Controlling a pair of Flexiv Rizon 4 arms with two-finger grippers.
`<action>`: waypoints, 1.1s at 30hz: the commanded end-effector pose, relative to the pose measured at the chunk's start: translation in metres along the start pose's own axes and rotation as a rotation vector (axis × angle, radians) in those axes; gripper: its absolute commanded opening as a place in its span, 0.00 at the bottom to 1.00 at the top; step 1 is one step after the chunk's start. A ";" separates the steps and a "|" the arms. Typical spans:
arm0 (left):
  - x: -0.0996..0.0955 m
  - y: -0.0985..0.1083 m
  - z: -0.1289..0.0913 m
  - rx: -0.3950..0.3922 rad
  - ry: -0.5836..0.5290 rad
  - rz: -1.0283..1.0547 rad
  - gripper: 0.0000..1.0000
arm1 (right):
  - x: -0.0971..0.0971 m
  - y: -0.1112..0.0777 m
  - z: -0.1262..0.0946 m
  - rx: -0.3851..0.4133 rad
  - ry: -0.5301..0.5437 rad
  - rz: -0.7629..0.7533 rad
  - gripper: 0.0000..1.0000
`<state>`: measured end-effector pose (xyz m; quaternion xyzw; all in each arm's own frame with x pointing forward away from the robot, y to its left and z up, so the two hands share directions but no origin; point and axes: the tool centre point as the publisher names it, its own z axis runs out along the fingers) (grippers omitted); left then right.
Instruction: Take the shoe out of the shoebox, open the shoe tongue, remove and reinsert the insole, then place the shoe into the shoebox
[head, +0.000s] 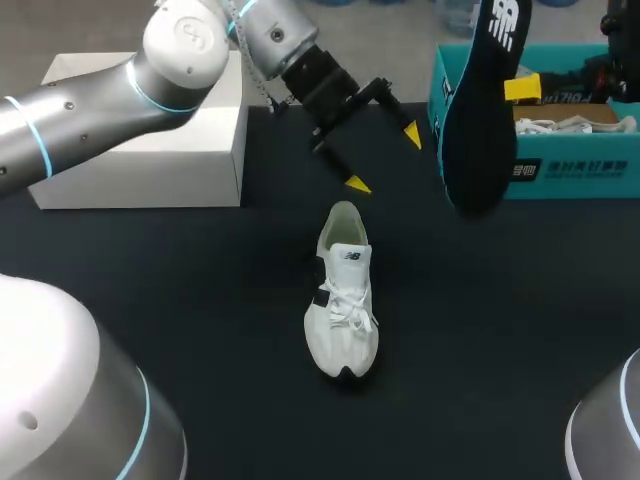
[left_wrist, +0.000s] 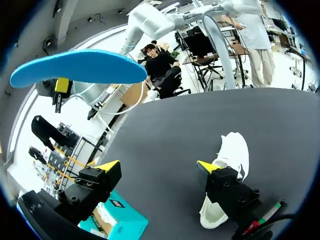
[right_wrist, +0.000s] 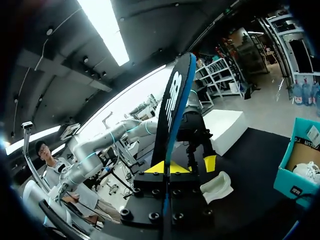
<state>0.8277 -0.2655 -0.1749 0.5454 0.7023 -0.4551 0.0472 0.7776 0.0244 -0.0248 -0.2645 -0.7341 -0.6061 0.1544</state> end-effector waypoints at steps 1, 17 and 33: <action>0.000 -0.021 -0.007 -0.099 -0.229 0.119 1.00 | -0.024 0.014 0.000 -0.064 0.114 0.102 0.00; -0.014 -0.059 -0.052 -0.234 -0.496 0.391 1.00 | -0.067 0.039 -0.007 -0.065 0.324 0.489 0.00; -0.061 -0.071 -0.056 -0.324 -0.588 0.522 1.00 | -0.078 0.031 0.007 0.246 0.242 0.622 0.00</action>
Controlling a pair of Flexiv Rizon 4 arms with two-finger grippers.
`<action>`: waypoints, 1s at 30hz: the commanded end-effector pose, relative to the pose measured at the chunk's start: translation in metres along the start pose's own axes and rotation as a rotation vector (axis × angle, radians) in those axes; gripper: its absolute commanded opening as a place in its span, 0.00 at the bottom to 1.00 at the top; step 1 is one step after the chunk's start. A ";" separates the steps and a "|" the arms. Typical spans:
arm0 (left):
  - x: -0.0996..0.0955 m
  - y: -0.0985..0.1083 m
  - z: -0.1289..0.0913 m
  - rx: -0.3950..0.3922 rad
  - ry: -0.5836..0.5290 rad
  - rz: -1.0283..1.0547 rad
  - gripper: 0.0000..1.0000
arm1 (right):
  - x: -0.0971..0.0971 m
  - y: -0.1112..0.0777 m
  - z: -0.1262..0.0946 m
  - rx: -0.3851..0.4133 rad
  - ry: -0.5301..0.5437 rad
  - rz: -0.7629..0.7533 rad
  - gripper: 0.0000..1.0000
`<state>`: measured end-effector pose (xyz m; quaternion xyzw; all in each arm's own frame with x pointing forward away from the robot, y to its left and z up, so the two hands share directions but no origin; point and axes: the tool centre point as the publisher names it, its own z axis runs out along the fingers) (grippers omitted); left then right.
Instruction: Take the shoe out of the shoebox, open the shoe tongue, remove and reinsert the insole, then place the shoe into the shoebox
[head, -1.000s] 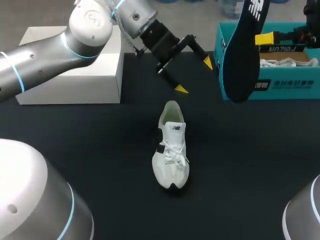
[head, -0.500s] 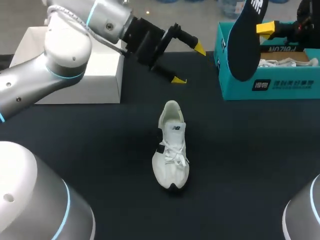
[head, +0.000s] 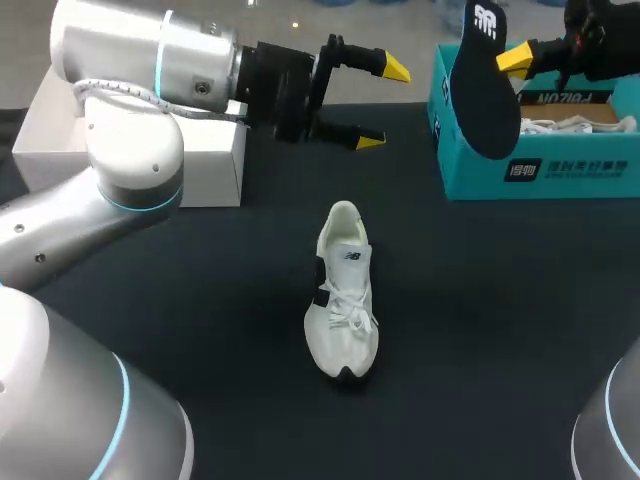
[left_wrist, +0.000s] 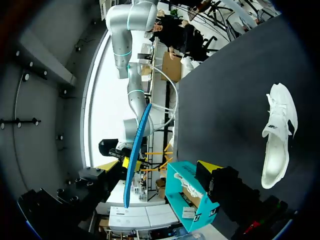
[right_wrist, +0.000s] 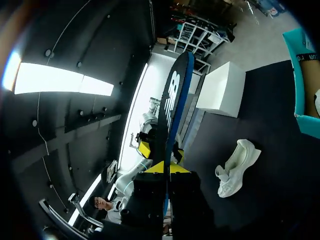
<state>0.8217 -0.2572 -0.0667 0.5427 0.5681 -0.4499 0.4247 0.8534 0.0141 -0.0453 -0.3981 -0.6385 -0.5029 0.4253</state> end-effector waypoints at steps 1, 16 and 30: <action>-0.005 -0.004 0.015 -0.026 -0.035 0.036 1.00 | 0.000 0.007 0.006 0.116 0.000 0.023 0.00; -0.022 -0.017 0.043 -0.091 -0.147 0.173 1.00 | -0.010 0.008 0.023 0.162 -0.027 0.098 0.00; -0.026 -0.010 0.066 -0.133 -0.162 0.198 0.44 | -0.014 -0.003 0.035 0.119 0.001 0.110 0.00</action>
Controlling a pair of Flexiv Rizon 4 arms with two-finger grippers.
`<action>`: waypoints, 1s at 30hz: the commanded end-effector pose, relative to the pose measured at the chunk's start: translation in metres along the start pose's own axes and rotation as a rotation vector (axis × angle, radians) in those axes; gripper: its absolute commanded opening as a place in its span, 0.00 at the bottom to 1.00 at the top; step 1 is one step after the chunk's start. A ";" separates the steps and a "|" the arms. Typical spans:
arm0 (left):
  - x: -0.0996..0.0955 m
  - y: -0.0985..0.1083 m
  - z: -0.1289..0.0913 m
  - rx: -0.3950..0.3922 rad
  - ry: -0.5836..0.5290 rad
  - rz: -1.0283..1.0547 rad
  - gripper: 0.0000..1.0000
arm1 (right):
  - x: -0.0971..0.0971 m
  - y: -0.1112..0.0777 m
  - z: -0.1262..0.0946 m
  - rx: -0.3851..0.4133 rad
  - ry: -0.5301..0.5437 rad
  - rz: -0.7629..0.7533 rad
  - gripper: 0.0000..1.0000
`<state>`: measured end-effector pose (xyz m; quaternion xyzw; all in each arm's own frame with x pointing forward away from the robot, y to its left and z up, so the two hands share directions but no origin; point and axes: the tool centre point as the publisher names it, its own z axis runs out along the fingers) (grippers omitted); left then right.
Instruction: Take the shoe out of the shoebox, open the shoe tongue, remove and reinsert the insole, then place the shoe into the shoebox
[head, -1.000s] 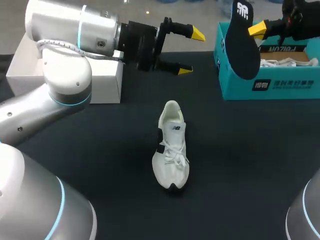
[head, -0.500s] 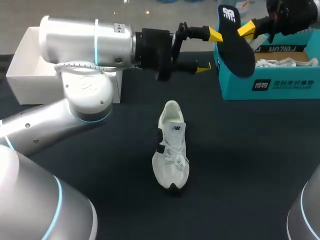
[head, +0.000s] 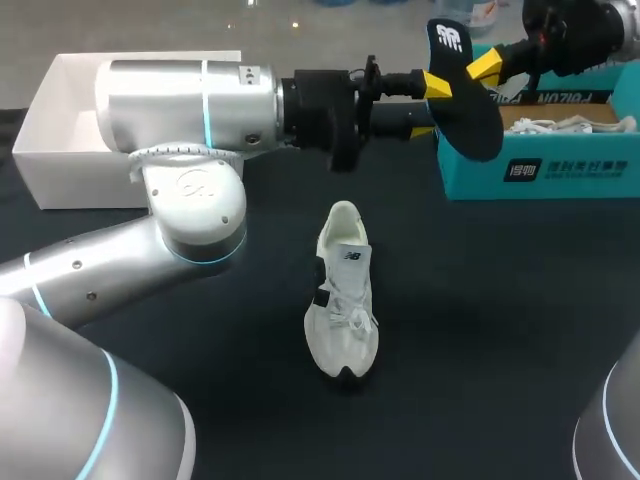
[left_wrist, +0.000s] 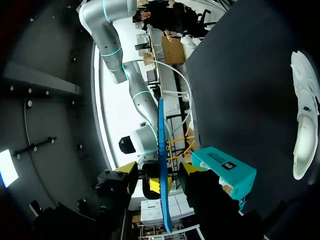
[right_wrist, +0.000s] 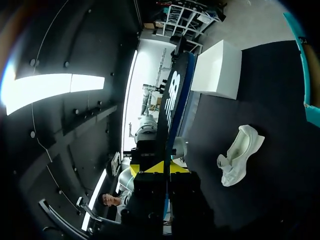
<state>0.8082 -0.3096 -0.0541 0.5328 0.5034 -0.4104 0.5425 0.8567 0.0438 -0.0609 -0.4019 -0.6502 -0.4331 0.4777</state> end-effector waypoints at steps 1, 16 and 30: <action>0.002 0.002 0.021 -0.017 -0.004 0.004 0.45 | -0.002 -0.006 0.006 -0.026 0.008 0.002 0.00; 0.008 0.009 0.029 -0.046 0.009 0.020 0.00 | -0.003 -0.013 0.009 -0.055 0.022 -0.003 0.00; 0.016 0.008 0.001 -0.012 0.026 -0.048 0.00 | 0.013 -0.026 -0.011 -0.167 -0.017 -0.130 1.00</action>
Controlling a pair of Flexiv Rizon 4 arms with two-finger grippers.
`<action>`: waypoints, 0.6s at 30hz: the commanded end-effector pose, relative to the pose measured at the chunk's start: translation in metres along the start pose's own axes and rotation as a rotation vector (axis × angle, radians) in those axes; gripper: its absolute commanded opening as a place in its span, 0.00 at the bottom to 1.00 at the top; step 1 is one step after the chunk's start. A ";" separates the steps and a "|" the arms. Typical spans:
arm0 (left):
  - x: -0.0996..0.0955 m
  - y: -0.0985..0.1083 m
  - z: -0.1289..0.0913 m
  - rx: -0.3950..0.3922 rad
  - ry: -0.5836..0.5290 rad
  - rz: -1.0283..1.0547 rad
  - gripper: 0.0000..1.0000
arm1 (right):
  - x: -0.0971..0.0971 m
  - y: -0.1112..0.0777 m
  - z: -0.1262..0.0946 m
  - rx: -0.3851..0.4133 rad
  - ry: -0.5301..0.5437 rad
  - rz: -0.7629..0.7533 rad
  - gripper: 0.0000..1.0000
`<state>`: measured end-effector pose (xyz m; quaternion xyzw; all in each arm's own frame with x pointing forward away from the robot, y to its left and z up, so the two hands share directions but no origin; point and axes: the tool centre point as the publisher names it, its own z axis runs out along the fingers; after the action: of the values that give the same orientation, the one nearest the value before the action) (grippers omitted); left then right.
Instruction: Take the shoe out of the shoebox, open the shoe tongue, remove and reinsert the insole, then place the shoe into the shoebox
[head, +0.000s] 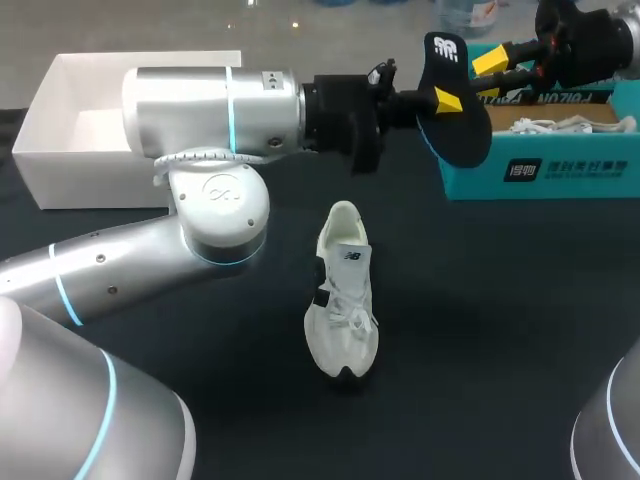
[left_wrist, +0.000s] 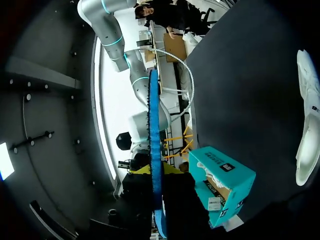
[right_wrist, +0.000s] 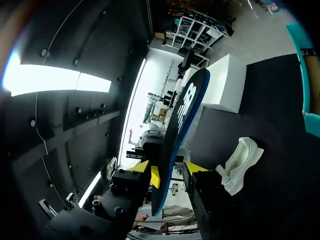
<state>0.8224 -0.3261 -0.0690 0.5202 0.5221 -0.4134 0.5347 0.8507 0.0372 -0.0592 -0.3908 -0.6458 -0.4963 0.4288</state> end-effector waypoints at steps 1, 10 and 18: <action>0.002 -0.003 -0.023 0.008 0.011 -0.020 0.00 | 0.015 -0.019 -0.010 -0.050 -0.024 -0.025 1.00; 0.007 0.000 -0.039 0.011 0.013 -0.075 0.00 | 0.032 -0.029 -0.022 -0.109 -0.068 -0.081 1.00; 0.006 -0.006 -0.042 0.029 -0.002 -0.103 0.00 | 0.032 -0.029 -0.022 -0.109 -0.068 -0.081 1.00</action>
<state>0.8150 -0.2866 -0.0716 0.5011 0.5418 -0.4486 0.5041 0.8194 0.0119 -0.0342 -0.4004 -0.6493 -0.5324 0.3669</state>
